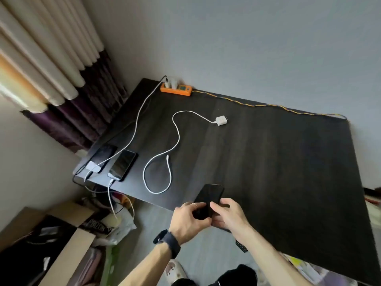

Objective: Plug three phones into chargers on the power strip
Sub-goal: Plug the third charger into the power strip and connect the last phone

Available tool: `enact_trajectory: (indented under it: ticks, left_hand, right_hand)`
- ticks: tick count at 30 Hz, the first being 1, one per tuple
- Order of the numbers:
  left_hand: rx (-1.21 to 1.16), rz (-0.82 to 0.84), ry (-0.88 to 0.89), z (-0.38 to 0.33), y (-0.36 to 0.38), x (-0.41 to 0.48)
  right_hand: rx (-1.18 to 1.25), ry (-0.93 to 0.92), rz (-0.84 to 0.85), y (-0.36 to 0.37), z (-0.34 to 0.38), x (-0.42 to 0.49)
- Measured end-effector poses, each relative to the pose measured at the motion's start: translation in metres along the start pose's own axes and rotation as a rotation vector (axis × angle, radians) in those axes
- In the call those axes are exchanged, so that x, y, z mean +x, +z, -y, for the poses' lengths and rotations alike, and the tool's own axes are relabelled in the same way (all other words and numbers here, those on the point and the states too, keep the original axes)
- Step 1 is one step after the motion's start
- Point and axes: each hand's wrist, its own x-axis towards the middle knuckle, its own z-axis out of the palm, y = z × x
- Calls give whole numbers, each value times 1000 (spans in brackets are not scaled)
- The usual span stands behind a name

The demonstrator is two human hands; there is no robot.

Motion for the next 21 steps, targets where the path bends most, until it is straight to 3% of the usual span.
enact_trajectory:
  ticks: [4, 13, 19, 21]
  left_hand:
    - [142, -66, 37, 62, -47, -22]
    - [-101, -119, -123, 149, -115, -12]
    - [-445, -155, -253, 167, -155, 31]
    - [-641, -167, -298, 172, -170, 43]
  right_hand:
    - [-55, 13, 21, 79, -17, -9]
    - [-244, 2, 126, 175, 2, 17]
    - [-219, 35, 317, 213, 28, 65]
    - [-389, -19, 307, 222, 37, 83]
